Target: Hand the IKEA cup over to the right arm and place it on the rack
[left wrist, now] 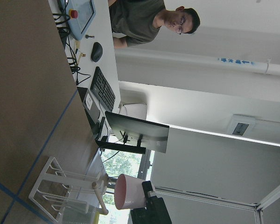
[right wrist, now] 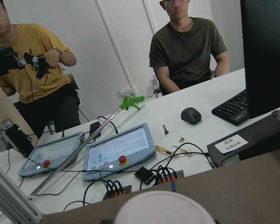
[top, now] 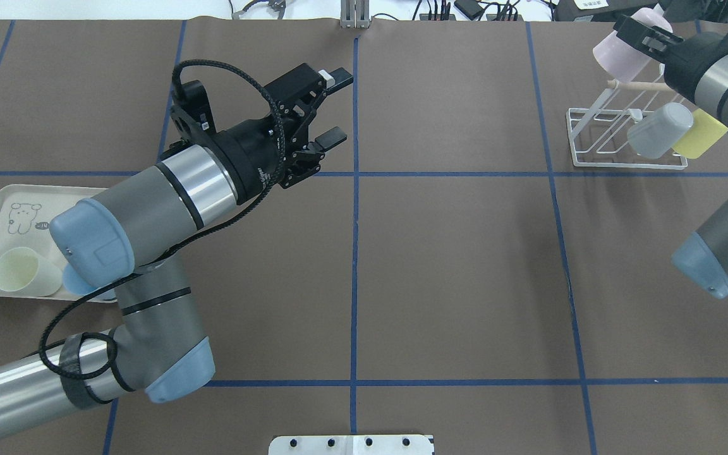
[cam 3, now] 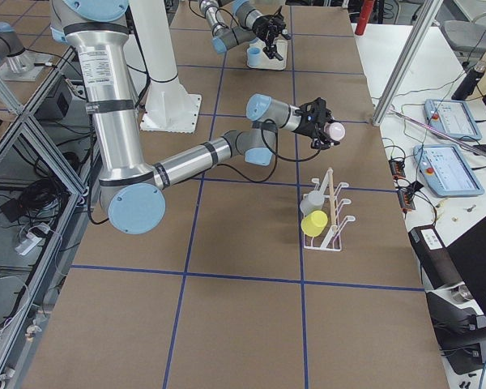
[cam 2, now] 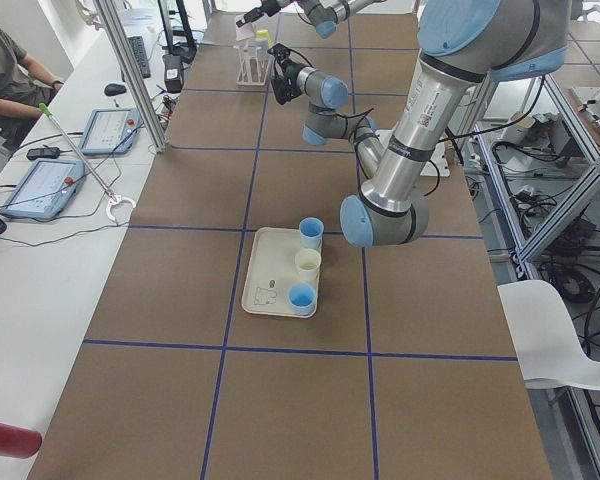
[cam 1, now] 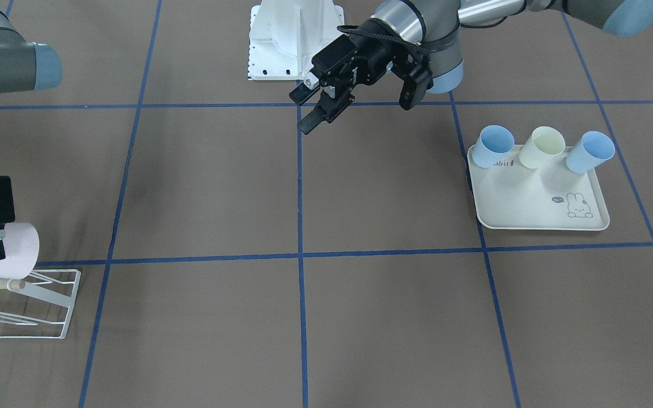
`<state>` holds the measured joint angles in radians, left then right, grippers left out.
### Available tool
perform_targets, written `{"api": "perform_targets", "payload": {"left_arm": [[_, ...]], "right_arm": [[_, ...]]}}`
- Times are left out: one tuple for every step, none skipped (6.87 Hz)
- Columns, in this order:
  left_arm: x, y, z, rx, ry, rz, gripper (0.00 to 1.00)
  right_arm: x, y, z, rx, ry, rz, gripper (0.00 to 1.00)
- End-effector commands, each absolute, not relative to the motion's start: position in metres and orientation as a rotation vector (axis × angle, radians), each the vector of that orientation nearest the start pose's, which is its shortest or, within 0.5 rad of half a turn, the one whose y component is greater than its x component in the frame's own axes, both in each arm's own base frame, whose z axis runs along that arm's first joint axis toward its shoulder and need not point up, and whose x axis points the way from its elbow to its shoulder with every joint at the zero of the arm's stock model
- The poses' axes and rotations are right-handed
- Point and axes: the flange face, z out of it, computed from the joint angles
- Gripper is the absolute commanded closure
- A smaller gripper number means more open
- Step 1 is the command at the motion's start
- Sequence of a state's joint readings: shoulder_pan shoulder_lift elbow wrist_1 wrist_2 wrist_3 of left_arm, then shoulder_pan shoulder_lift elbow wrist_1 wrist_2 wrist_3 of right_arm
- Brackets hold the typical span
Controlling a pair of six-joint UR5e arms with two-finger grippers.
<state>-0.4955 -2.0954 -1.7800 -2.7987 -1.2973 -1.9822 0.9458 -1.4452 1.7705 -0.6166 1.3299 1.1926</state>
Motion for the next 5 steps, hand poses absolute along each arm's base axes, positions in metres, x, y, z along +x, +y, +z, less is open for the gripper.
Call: {"api": "perform_targets", "payload": {"left_arm": [[0.367,-0.379,0.143,0.414,1.870,-0.755,0.00],[0.365,-0.377,0.153,0.404,1.853,-0.744,0.00],[0.365,-0.378,0.158,0.405,1.841,-0.744,0.00],[0.365,-0.378,0.161,0.405,1.835,-0.745,0.00],[0.365,-0.377,0.162,0.403,1.833,-0.744,0.00]], "right_arm": [[-0.180,-0.529,0.421,0.980,-0.736,0.600,1.00],[-0.179,-0.526,0.428,0.975,-0.718,0.584,1.00],[-0.181,-0.526,0.435,0.965,-0.705,0.579,1.00],[-0.184,-0.522,0.440,0.946,-0.687,0.570,1.00],[-0.192,-0.517,0.442,0.937,-0.688,0.549,1.00]]}}
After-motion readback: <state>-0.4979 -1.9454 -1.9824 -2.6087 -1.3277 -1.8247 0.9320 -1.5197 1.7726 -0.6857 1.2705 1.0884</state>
